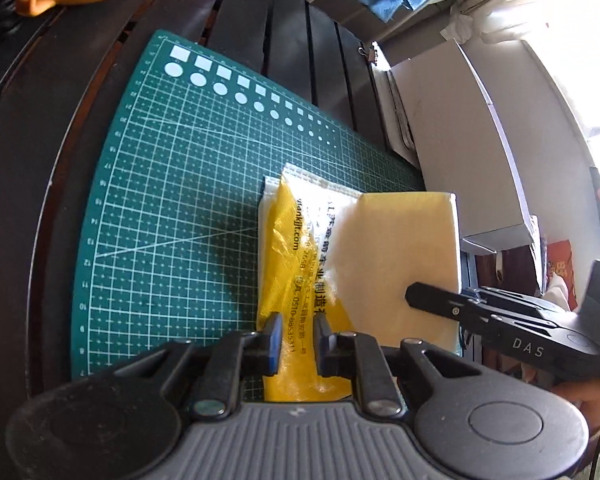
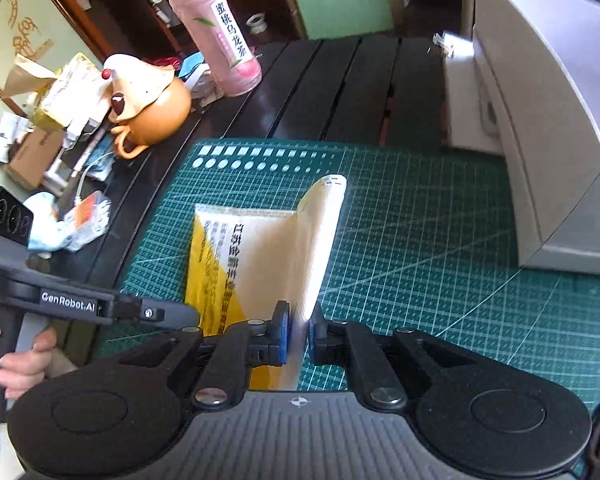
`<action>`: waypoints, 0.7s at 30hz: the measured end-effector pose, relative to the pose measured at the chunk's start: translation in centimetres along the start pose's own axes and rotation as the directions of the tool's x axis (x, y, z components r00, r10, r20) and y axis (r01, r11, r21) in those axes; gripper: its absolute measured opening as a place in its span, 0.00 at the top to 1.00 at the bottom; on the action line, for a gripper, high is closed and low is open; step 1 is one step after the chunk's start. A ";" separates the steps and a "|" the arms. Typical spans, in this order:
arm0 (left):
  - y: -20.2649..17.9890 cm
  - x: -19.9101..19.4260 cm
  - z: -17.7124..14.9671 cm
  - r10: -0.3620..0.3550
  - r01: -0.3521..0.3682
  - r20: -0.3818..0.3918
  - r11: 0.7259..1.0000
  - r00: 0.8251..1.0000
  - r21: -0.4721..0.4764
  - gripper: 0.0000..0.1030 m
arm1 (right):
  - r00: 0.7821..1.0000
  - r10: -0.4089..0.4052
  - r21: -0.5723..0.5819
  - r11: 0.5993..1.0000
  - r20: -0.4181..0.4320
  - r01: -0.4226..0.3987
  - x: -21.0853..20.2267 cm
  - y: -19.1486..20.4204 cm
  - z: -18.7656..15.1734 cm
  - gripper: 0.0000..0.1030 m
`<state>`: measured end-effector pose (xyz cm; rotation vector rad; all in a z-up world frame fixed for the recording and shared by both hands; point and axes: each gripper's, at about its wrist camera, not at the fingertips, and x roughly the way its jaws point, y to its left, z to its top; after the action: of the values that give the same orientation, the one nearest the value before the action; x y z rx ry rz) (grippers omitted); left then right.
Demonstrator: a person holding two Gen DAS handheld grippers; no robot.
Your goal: Fold shopping bag
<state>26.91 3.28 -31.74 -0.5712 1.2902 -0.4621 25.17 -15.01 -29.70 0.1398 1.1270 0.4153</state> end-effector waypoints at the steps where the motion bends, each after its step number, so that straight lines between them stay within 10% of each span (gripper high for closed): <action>1: 0.2 0.0 0.0 -0.005 0.005 -0.001 1.000 1.000 -0.010 0.98 | 1.000 -0.020 0.004 1.000 0.021 0.020 -0.2 0.1 0.1 0.84; 21: 1.0 -0.3 0.2 -0.033 0.032 -0.005 0.998 0.999 -0.059 0.98 | 0.973 0.200 0.159 0.963 0.117 -0.217 0.4 1.1 -0.3 0.82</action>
<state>27.09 4.23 -32.09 -0.6414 1.3056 -0.4544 24.75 -13.87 -29.83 0.4289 1.0518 0.4936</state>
